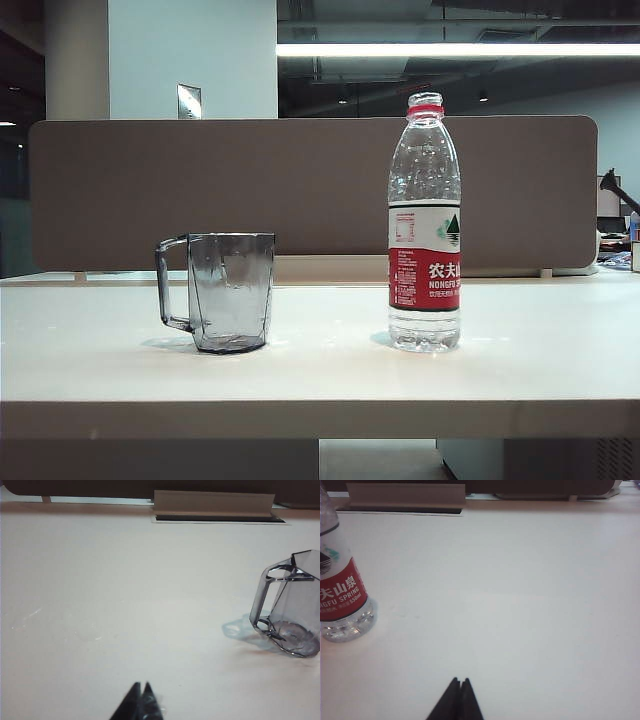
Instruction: Pick up the mineral water bottle on the table and pour water into the mug until it's full.
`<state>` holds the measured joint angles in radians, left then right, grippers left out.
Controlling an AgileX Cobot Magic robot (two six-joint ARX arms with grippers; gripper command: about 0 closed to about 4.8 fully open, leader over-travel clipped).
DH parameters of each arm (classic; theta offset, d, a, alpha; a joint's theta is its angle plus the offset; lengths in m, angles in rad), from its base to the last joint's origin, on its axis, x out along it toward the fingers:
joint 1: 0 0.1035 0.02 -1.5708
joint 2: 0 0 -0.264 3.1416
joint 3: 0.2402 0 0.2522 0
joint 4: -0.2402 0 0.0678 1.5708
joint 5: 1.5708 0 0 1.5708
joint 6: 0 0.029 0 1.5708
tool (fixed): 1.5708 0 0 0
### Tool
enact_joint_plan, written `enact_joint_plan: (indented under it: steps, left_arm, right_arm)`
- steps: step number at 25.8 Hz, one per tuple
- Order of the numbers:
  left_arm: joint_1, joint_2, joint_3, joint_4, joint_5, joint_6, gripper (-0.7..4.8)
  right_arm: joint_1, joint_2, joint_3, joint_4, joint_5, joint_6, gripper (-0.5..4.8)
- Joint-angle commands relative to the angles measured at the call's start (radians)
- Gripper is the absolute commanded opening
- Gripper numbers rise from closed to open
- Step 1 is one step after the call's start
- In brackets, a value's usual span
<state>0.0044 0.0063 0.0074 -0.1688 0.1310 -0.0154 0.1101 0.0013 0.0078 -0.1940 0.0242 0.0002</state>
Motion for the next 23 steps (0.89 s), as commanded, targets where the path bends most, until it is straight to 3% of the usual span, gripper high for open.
enact_joint_plan:
  steps: [1, 8, 10, 14, 17, 23]
  left_arm:
    - [0.000, 0.001, 0.002, -0.001, 0.004, 0.004, -0.05]
    - [-0.002, 0.005, 0.007, -0.003, 0.005, 0.004, -0.05]
    - [-0.018, 0.081, 0.053, -0.029, 0.000, 0.004, -0.05]
    - [-0.204, 0.440, 0.410, -0.425, -0.015, 0.004, -0.05]
    - [-0.332, 0.622, 0.580, -0.326, -0.019, 0.016, -0.05]
    - [-0.404, 0.727, 0.773, -0.257, -0.015, 0.016, -0.05]
  right_arm:
    - [0.001, -0.001, -0.007, 0.012, -0.001, 0.002, -0.05]
    - [0.001, -0.001, -0.007, 0.011, -0.001, 0.002, -0.05]
    - [0.001, -0.001, -0.007, 0.012, -0.001, 0.002, -0.05]
    - [0.001, -0.001, -0.007, 0.012, -0.001, 0.002, -0.05]
    - [0.001, -0.001, -0.007, 0.012, -0.001, 0.002, -0.05]
    - [0.000, -0.001, -0.007, 0.011, -0.001, 0.002, -0.05]
